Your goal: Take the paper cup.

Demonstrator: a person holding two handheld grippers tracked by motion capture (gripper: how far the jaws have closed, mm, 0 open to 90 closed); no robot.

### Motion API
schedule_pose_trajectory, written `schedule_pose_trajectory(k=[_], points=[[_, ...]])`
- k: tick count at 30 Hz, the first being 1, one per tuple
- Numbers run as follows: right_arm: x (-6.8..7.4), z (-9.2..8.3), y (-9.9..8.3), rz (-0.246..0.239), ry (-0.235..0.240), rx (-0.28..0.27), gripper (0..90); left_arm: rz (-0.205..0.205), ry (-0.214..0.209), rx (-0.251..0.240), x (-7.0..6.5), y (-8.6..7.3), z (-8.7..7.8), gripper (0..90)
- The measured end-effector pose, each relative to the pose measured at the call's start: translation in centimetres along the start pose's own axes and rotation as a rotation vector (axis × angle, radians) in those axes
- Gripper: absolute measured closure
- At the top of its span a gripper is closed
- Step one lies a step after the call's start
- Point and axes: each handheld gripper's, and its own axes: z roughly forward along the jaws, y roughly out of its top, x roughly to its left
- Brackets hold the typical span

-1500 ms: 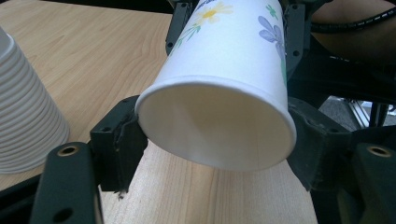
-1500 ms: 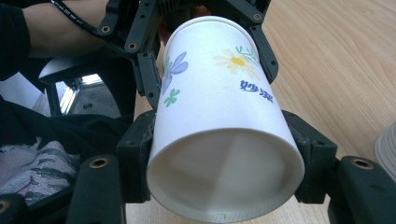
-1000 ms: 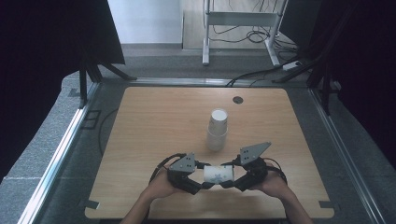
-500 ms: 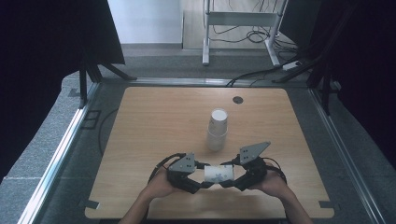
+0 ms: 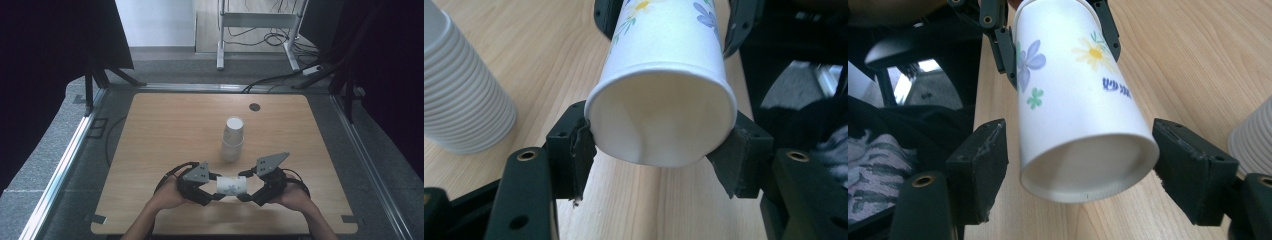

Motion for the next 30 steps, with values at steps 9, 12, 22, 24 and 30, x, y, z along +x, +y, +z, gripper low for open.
schedule_pose_trajectory(k=[9, 12, 22, 24, 30], points=[[0.5, 1.0, 1.0, -0.07, -0.048, 0.146, 21.3, 0.044, 0.011, 0.149, 0.0, 1.3, 0.8, 38.1], [0.6, 1.6, 1.2, -0.091, -0.058, 0.202, 21.5, 0.065, 0.011, 0.19, -0.1, 1.6, 1.1, 38.1], [0.8, 3.3, 1.8, -0.151, -0.063, 0.328, 23.2, 0.104, 0.021, 0.295, -0.1, 2.8, 1.9, 38.1], [0.8, 3.7, 1.8, -0.158, -0.066, 0.351, 23.7, 0.116, 0.021, 0.325, -0.2, 3.0, 2.1, 38.1], [0.8, 4.5, 2.0, -0.182, -0.067, 0.405, 25.5, 0.153, 0.016, 0.357, -0.3, 3.4, 2.5, 38.1]])
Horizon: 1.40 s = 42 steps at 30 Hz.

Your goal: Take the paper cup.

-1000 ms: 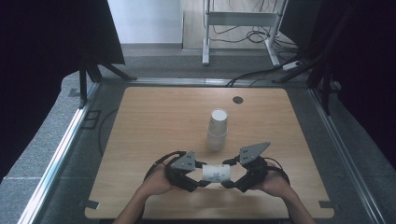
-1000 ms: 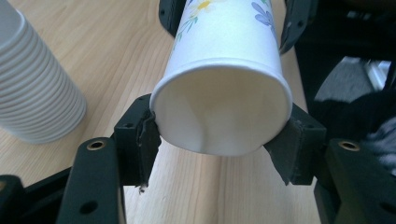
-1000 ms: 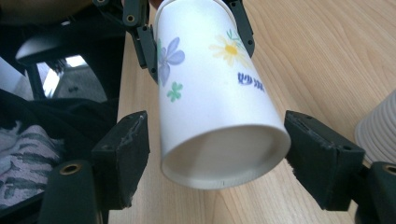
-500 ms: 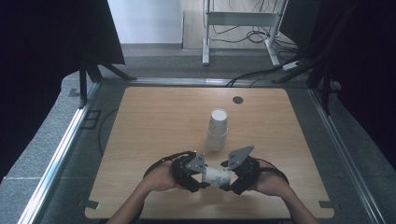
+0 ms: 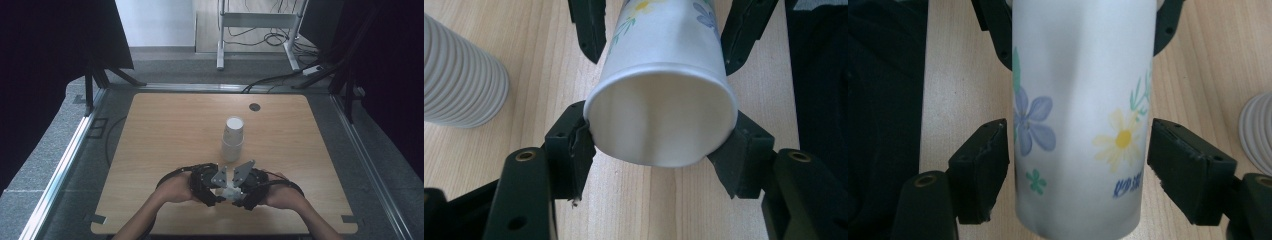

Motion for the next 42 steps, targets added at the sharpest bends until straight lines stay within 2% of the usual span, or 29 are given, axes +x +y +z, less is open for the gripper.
schedule_pose_trajectory(k=[3, 7, 11, 15, 20, 23, 28, 34, 39, 42], points=[[0.0, 0.2, 0.1, -0.003, 0.003, 0.011, 26.7, 0.011, -0.001, 0.012, 0.0, 0.2, 0.0, 38.2], [0.0, 0.3, 0.1, -0.008, 0.007, 0.024, 29.4, 0.001, -0.002, 0.009, -0.1, 0.4, 0.1, 38.1], [-0.1, 0.4, 0.1, -0.013, 0.014, 0.029, 34.9, 0.011, 0.001, 0.02, -0.2, 0.5, 0.1, 38.1], [0.0, 0.4, 0.0, 0.002, 0.015, 0.025, 37.6, 0.021, -0.001, 0.025, 0.0, 0.5, 0.1, 37.6], [0.1, 0.2, -0.2, 0.023, 0.027, 0.013, 37.7, 0.006, -0.009, 0.003, -0.1, 0.4, 0.1, 34.4], [0.0, 0.0, -0.3, 0.045, 0.034, -0.009, 37.2, -0.01, -0.009, -0.025, 0.0, 0.4, -0.1, 30.5], [-0.1, -0.6, -0.8, 0.075, 0.041, -0.079, 36.9, -0.07, -0.01, -0.077, 0.3, 0.0, -0.8, 24.8], [-0.2, -1.2, -1.5, 0.108, 0.039, -0.158, 36.7, -0.148, -0.029, -0.176, 0.8, -0.5, -1.7, 18.3], [-0.3, -1.6, -2.0, 0.138, 0.038, -0.24, 36.5, -0.198, -0.058, -0.273, 1.0, -0.9, -2.2, 14.7], [-0.3, -1.7, -2.4, 0.149, 0.035, -0.286, 36.4, -0.215, -0.061, -0.316, 1.1, -1.1, -2.4, 14.6]])
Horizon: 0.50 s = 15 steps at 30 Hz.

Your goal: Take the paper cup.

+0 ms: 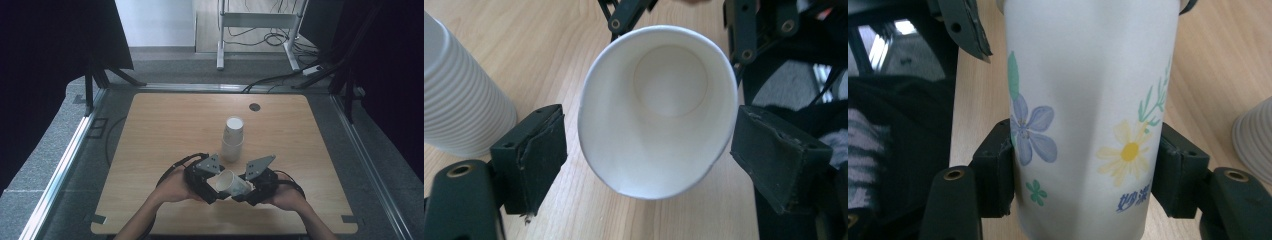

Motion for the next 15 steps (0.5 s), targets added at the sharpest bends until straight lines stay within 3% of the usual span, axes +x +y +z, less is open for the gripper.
schedule_pose_trajectory(k=[6, 15], points=[[-0.1, -0.3, -0.6, 0.021, 0.002, -0.079, 36.4, -0.017, -0.007, -0.062, 0.1, 0.0, -0.2, 14.7], [0.0, 0.0, -1.4, 0.026, 0.003, -0.147, 36.4, -0.018, -0.013, -0.09, 0.1, 0.1, 0.1, 15.3]])
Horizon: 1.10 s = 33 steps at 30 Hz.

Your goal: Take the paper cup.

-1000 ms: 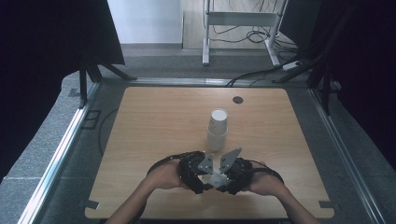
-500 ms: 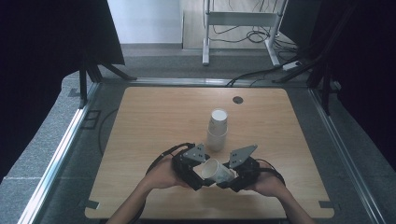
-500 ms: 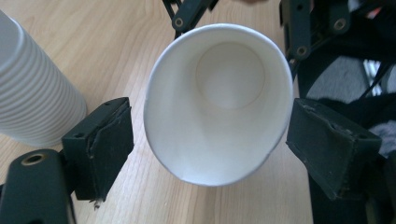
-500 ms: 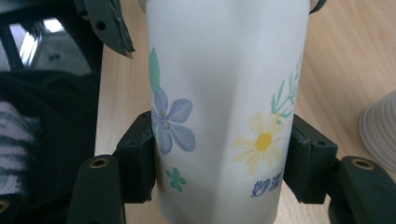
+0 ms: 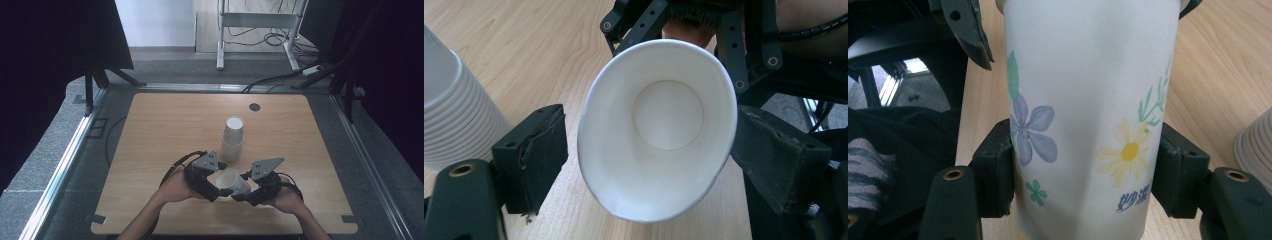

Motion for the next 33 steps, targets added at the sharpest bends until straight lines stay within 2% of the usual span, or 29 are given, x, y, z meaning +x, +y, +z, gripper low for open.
schedule_pose_trajectory(k=[10, 16, 22, 26, 29, 33], points=[[0.1, 0.1, -0.4, -0.004, 0.006, -0.053, 36.4, -0.012, -0.026, -0.023, 0.3, -0.2, 0.3, 18.2], [0.1, 0.3, -0.6, -0.007, 0.014, -0.073, 36.3, -0.005, -0.045, -0.026, 0.3, -0.1, 0.6, 24.1], [0.0, 0.3, -0.8, -0.009, 0.028, -0.073, 36.4, 0.025, -0.041, -0.007, 0.1, 0.1, 0.7, 28.6], [-0.2, 0.5, -0.9, -0.011, 0.041, -0.068, 36.5, 0.051, -0.03, 0.025, -0.1, 0.4, 0.7, 30.7], [-0.2, 0.7, -1.0, -0.013, 0.04, -0.061, 36.1, 0.057, -0.021, 0.041, -0.3, 0.6, 0.8, 31.4], [-0.4, 0.8, -0.9, -0.004, 0.03, -0.065, 30.7, 0.079, 0.0, 0.065, -0.4, 1.0, 0.7, 31.9]])
